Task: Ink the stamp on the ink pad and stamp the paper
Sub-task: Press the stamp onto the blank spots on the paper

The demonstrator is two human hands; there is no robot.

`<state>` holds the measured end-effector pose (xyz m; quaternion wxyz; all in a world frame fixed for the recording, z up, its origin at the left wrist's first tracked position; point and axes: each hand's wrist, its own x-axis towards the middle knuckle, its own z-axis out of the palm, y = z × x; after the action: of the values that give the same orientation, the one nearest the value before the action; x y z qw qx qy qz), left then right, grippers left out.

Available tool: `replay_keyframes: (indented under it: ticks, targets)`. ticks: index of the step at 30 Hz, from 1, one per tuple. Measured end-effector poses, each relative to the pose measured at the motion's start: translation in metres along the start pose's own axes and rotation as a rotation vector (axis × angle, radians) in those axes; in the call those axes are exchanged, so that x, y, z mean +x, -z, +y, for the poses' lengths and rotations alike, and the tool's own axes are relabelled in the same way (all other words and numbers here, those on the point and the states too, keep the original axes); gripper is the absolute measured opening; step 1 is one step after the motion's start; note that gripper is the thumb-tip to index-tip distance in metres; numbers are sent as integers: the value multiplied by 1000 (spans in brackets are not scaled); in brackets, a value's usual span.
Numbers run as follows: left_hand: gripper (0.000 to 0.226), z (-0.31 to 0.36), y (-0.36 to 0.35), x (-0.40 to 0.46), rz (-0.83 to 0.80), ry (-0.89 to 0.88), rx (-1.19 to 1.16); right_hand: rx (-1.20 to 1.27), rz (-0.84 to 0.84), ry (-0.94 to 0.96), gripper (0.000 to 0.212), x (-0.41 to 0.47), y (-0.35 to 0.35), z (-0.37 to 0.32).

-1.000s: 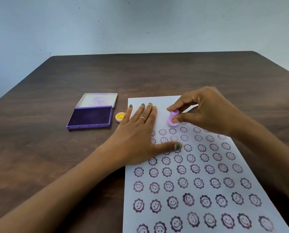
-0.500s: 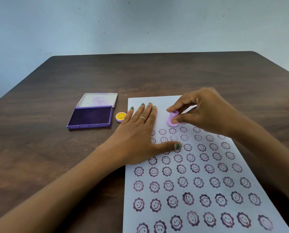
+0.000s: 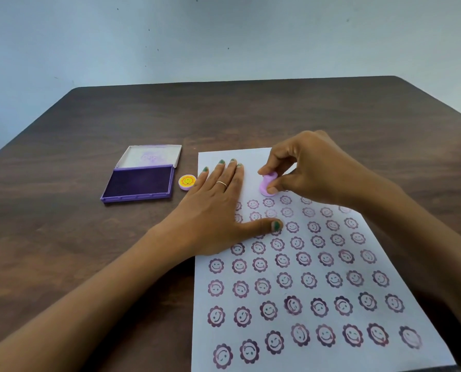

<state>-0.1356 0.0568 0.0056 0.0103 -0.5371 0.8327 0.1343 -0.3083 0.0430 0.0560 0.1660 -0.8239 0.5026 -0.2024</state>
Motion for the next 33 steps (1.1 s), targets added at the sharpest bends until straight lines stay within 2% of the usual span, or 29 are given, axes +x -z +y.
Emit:
replay_keyframes:
  ticks: [33]
  targets:
    - [125,-1,0,0,23,-16,-28,-55,-17,-37,21,1,-2,-6]
